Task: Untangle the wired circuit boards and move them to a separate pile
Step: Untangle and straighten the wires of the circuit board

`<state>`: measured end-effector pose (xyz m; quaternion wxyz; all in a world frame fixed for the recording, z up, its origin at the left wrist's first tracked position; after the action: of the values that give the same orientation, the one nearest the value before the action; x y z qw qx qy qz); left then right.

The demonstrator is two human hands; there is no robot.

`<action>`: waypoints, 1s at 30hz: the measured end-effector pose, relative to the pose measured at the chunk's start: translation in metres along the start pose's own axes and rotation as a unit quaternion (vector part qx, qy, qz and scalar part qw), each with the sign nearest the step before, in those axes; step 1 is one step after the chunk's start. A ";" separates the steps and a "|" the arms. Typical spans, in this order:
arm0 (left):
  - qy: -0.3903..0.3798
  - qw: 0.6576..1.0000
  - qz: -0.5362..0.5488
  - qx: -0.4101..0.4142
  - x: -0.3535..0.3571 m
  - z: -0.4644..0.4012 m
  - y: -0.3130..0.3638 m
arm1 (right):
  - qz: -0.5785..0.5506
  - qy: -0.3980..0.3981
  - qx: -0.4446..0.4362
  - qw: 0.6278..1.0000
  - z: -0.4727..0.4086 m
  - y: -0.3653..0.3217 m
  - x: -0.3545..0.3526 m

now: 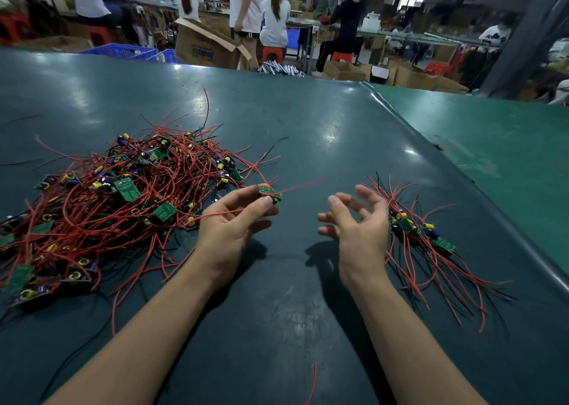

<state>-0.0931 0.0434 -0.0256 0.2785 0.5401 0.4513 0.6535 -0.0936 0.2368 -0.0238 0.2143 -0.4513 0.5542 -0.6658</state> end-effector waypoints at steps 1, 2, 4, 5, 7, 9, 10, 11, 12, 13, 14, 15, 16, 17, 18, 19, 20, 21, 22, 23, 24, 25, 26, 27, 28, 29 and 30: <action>-0.015 1.000 0.000 -0.013 0.001 0.000 -0.001 | 0.014 -0.019 0.052 0.998 0.001 0.005 0.003; -0.036 0.999 -0.006 -0.024 0.002 0.000 -0.003 | 0.033 -0.060 0.103 0.992 0.006 0.011 0.009; -0.074 0.996 -0.032 -0.035 0.006 0.005 -0.006 | 0.050 -0.160 0.171 0.971 0.020 0.020 0.022; -0.089 0.994 -0.048 -0.035 0.008 0.007 -0.008 | 0.041 -0.202 0.184 0.961 0.026 0.021 0.026; -0.102 0.993 -0.058 -0.032 0.010 0.010 -0.010 | 0.021 -0.262 0.181 0.948 0.033 0.019 0.032; -0.096 0.994 -0.040 -0.041 0.009 0.009 -0.009 | 0.012 -0.289 0.171 0.942 0.035 0.018 0.034; -0.091 0.994 -0.030 -0.050 0.009 0.008 -0.010 | 0.009 -0.296 0.167 0.940 0.035 0.018 0.033; -0.089 0.994 -0.021 -0.061 0.009 0.008 -0.010 | 0.008 -0.299 0.163 0.940 0.034 0.018 0.033; -0.088 0.994 -0.018 -0.066 0.009 0.009 -0.010 | 0.014 -0.297 0.155 0.942 0.034 0.019 0.033; -0.086 0.994 -0.026 -0.063 0.010 0.009 -0.010 | 0.026 -0.290 0.143 0.946 0.033 0.018 0.032; -0.083 0.994 -0.040 -0.056 0.010 0.009 -0.010 | 0.038 -0.278 0.132 0.951 0.032 0.017 0.031; -0.080 0.994 -0.053 -0.052 0.010 0.008 -0.011 | 0.043 -0.266 0.127 0.955 0.031 0.017 0.030; -0.082 0.994 -0.058 -0.051 0.010 0.008 -0.011 | 0.036 -0.257 0.130 0.957 0.029 0.017 0.030; -0.087 0.993 -0.059 -0.053 0.010 0.008 -0.011 | 0.018 -0.250 0.142 0.958 0.029 0.016 0.029; -0.093 0.992 -0.062 -0.052 0.010 0.008 -0.011 | -0.003 -0.245 0.157 0.957 0.028 0.016 0.030; -0.096 0.992 -0.068 -0.050 0.010 0.008 -0.011 | -0.016 -0.245 0.165 0.955 0.028 0.015 0.030; -0.097 0.991 -0.075 -0.049 0.010 0.009 -0.012 | -0.015 -0.249 0.160 0.955 0.028 0.014 0.031; -0.097 0.991 -0.079 -0.048 0.010 0.009 -0.012 | -0.005 -0.255 0.149 0.956 0.029 0.013 0.031; -0.096 0.991 -0.087 -0.045 0.010 0.008 -0.012 | 0.003 -0.262 0.138 0.955 0.029 0.012 0.031; -0.095 0.990 -0.097 -0.038 0.010 0.007 -0.012 | 0.008 -0.270 0.132 0.954 0.029 0.012 0.031; -0.093 0.990 -0.106 -0.029 0.009 0.007 -0.012 | 0.011 -0.277 0.130 0.952 0.030 0.012 0.032; -0.087 0.990 -0.111 -0.020 0.009 0.007 -0.012 | 0.011 -0.282 0.132 0.950 0.031 0.012 0.032; -0.079 0.990 -0.115 -0.011 0.009 0.007 -0.012 | 0.009 -0.282 0.135 0.950 0.031 0.012 0.033; -0.072 0.990 -0.117 -0.004 0.008 0.007 -0.012 | 0.005 -0.277 0.139 0.951 0.031 0.013 0.033; -0.074 0.990 -0.118 -0.004 0.008 0.008 -0.012 | 0.000 -0.268 0.146 0.952 0.031 0.013 0.033; -0.085 0.990 -0.110 -0.008 0.009 0.009 -0.011 | -0.008 -0.256 0.154 0.954 0.029 0.014 0.033; -0.103 0.990 -0.095 -0.018 0.010 0.009 -0.011 | -0.020 -0.242 0.161 0.957 0.028 0.013 0.032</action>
<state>-0.0886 0.0588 -0.0306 0.3938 0.5547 0.4574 0.5728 -0.0895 0.1926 -0.0253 0.3986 -0.5694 0.3620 -0.6212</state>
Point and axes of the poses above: each hand's wrist, its own z-axis away from the middle knuckle, its own x-axis out of the palm, y = z × x, the point moved 6 cm from there along -z, towards the middle knuckle, and after that the axes turned 13 degrees about y, right-handed, at the moved point
